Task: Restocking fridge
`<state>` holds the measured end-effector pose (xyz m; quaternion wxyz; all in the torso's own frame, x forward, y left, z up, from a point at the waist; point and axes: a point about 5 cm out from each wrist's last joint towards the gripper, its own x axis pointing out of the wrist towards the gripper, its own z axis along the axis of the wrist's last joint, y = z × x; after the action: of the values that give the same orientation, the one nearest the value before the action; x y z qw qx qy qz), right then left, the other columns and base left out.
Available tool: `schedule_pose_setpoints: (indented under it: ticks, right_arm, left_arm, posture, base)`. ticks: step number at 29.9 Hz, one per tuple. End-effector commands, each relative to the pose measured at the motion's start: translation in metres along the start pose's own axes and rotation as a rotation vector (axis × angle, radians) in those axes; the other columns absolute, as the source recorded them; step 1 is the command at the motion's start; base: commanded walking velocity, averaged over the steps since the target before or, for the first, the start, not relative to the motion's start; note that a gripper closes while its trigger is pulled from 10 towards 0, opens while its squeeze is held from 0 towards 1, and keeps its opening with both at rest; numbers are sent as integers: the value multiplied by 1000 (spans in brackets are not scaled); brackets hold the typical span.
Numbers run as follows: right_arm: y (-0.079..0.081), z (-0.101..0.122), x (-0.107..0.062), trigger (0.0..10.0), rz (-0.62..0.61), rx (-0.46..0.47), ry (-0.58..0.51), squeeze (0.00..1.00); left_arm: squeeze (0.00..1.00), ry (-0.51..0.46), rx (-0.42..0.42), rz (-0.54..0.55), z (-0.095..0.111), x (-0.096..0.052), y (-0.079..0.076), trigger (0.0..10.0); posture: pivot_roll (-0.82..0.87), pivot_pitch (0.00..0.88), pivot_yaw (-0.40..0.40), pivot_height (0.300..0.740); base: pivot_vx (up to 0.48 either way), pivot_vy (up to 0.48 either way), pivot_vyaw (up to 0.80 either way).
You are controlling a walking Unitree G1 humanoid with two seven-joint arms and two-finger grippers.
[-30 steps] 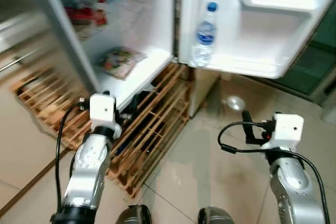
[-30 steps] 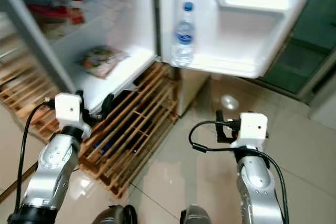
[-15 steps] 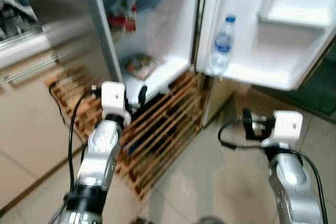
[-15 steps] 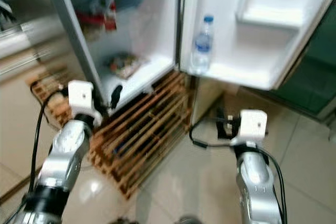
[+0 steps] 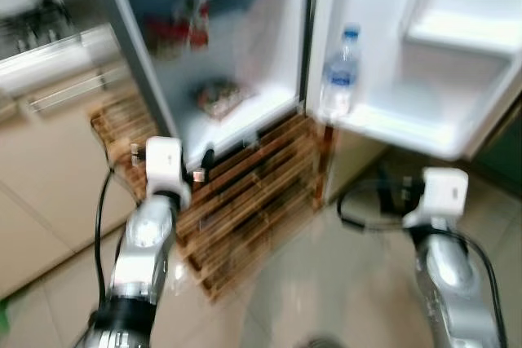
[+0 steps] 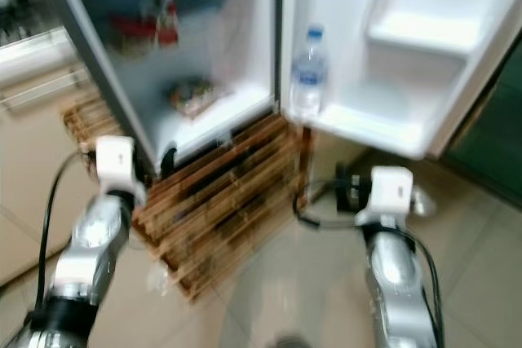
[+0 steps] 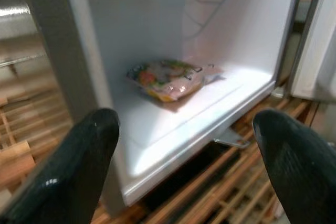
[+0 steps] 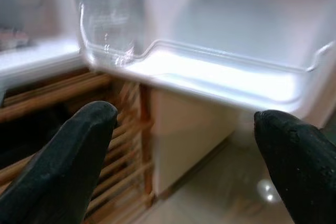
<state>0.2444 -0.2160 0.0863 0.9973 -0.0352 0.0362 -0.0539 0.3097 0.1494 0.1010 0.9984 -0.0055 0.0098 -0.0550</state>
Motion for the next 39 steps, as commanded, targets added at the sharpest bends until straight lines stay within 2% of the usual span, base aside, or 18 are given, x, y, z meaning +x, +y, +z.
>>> schedule_pose_setpoints:
  ticks: [1, 13, 19, 20, 22, 23, 25, 26, 27, 28, 31, 33, 34, 38, 39]
  right_arm:
    - [5, 8, 3, 10000, 19, -6, -32, 1000]
    - [6, 3, -3, 10000, 26, -12, -22, 1000]
    - [7, -1, -8, 10000, 57, -49, -13, 1000]
    - [4, -6, -14, 10000, 73, -67, 0, 1000]
    - [2, -14, -21, 10000, 107, -81, 33, 1000]
    - [1, -27, -30, 10000, 166, -115, 88, 1000]
    - [-6, -62, -54, 10000, 296, -160, 278, 1000]
    - [-15, -79, -67, 10000, 312, -178, 385, 1000]
    - [-22, -88, -75, 10000, 309, -186, 446, 1000]
    - [-49, -112, -89, 10000, 220, -204, 626, 1000]
    - [-81, -127, -100, 10000, 54, -175, 747, 1000]
    - [-110, -138, -114, 10000, -101, -188, 871, 1000]
    - [-110, -138, -114, 10000, -101, -188, 871, 1000]
    - [-155, -145, -146, 10000, -298, -242, 1029, 1000]
    - [-155, -145, -146, 10000, -298, -242, 1029, 1000]
  left_arm:
    - [0, 7, 0, -12, 0, 1, -2, 10000]
    - [0, -5, -14, -59, 4, 1, -10, 10000]
    - [0, -10, -27, -94, 4, -1, -16, 10000]
    - [0, -25, -52, -100, 5, -2, -16, 10000]
    - [0, -40, -121, -77, 6, -4, -13, 10000]
    - [0, -39, -130, -68, 6, -4, -11, 10000]
    - [0, -27, -116, -72, 4, -3, -9, 10000]
    - [0, -18, -113, -68, 2, -3, -7, 10000]
    - [0, -11, -113, -65, 0, -2, -6, 10000]
    - [0, 15, -104, -51, -5, -1, -2, 10000]
    - [0, 69, -88, -23, -15, 2, 4, 10000]
    - [0, 128, -86, -13, -24, 4, 7, 10000]
    - [0, 128, -86, -13, -24, 4, 7, 10000]
    - [0, 215, -72, -7, -36, 5, 9, 10000]
    - [0, 215, -72, -7, -36, 5, 9, 10000]
  posture:
    - [-263, 0, 70, 740]
    - [-267, 0, 75, 740]
    - [-272, 1, 75, 740]
    - [-273, 1, 75, 740]
    - [-275, 1, 73, 740]
    - [-277, 0, 70, 740]
    - [-277, 0, 67, 740]
    - [-281, 0, 65, 740]
    - [-281, 0, 65, 740]
    - [-288, 0, 65, 740]
    - [-299, 0, 63, 740]
    - [-305, 0, 64, 740]
    - [-305, 0, 64, 740]
    - [-324, 0, 71, 740]
    - [-324, 0, 71, 740]
  base:
    - [0, -480, 750]
    - [0, -480, 744]
    - [0, -480, 748]
    - [0, -480, 0]
    - [0, -472, 0]
    - [0, 0, 0]
    - [0, 0, 0]
    - [0, 0, 0]
    - [0, 0, 0]
    - [0, 0, 0]
    - [0, 0, 0]
    - [0, 0, 0]
    - [0, 0, 0]
    - [0, 0, 0]
    - [0, 0, 0]
